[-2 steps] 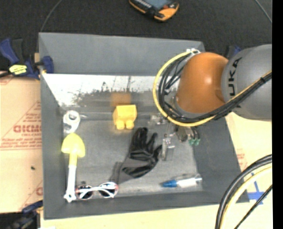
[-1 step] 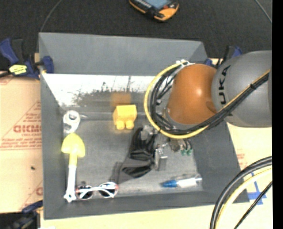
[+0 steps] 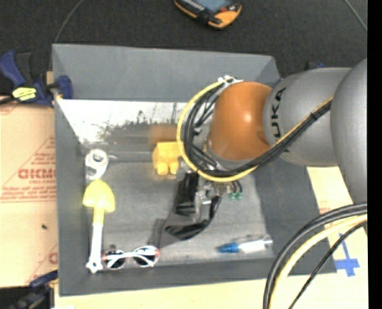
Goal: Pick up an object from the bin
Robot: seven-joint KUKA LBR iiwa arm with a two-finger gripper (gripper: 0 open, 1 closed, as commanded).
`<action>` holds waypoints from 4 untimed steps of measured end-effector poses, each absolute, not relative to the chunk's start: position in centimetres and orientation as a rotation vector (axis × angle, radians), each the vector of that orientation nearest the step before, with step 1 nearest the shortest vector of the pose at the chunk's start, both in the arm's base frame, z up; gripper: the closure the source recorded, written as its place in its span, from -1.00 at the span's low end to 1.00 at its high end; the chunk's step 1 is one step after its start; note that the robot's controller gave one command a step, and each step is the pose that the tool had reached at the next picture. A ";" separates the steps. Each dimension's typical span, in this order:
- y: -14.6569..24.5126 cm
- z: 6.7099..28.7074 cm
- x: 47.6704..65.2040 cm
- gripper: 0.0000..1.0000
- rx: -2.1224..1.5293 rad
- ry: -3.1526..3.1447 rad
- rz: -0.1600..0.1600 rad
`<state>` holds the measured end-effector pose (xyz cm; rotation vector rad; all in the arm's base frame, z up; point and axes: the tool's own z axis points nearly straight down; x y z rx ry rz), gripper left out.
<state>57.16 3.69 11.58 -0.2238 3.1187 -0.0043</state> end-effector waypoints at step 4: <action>6.1 7.1 54.7 1.00 -0.659 3.048 -0.010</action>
Offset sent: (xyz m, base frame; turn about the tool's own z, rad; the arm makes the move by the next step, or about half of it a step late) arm -0.0143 0.0109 -0.0458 0.0921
